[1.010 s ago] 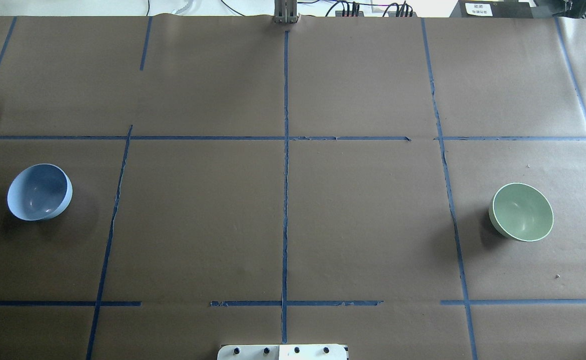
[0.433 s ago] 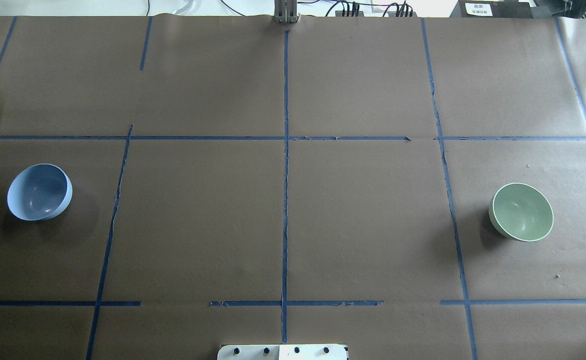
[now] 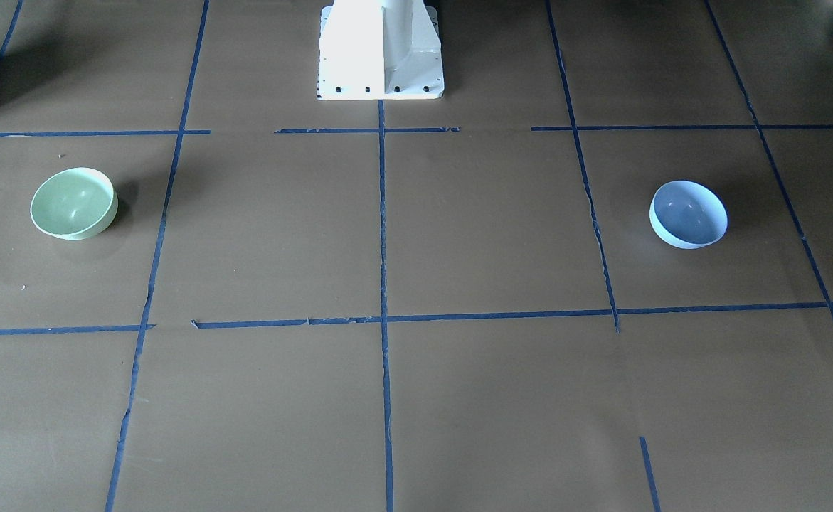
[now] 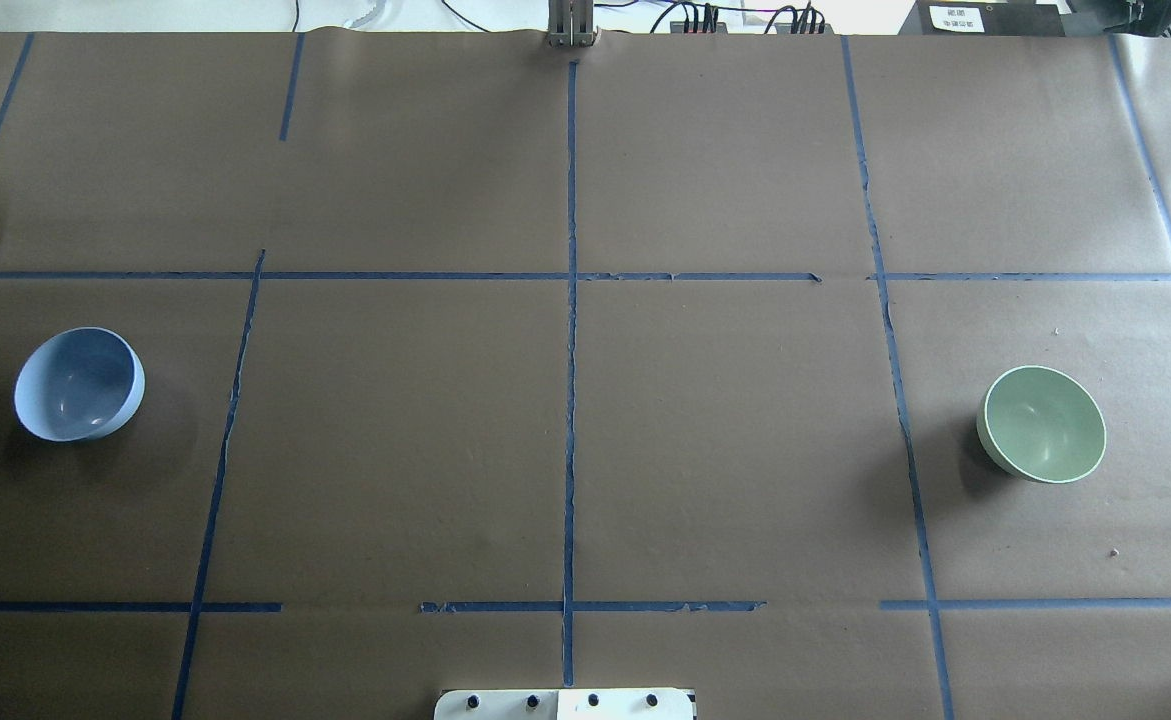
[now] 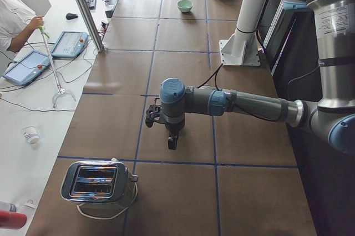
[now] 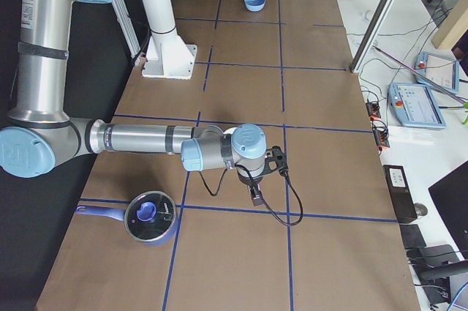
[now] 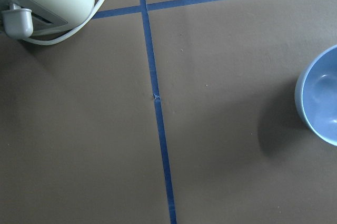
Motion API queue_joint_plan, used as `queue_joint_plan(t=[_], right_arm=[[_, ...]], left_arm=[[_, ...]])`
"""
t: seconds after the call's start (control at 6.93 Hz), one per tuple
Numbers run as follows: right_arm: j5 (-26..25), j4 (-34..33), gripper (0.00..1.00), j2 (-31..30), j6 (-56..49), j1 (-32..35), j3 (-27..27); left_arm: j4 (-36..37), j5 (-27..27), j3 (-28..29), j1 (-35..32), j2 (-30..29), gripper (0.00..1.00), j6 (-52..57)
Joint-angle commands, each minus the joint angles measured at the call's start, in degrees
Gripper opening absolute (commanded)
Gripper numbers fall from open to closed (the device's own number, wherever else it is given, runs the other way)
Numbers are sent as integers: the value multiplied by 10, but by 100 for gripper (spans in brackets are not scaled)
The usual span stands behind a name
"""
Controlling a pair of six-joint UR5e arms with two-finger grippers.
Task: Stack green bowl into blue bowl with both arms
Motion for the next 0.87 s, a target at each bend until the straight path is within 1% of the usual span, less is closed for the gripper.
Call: queue_joint_plan(t=[0.0, 0.14, 0.29, 0.58, 0.72], right_arm=[[0, -1, 100, 1, -1, -8, -1], [0, -1, 100, 1, -1, -10, -2], [0, -1, 100, 1, -1, -10, -3], [1, -1, 100, 1, 0, -12, -2], [0, -1, 100, 1, 0, -13, -3]], left_arm=[[-103, -18, 7, 89, -1, 100, -163], [-157, -18, 37, 113, -2, 100, -202], [-210, -19, 73, 123, -3, 100, -209], [-282, -18, 130, 182, -42, 100, -299], [-319, -16, 150, 201, -45, 100, -320]])
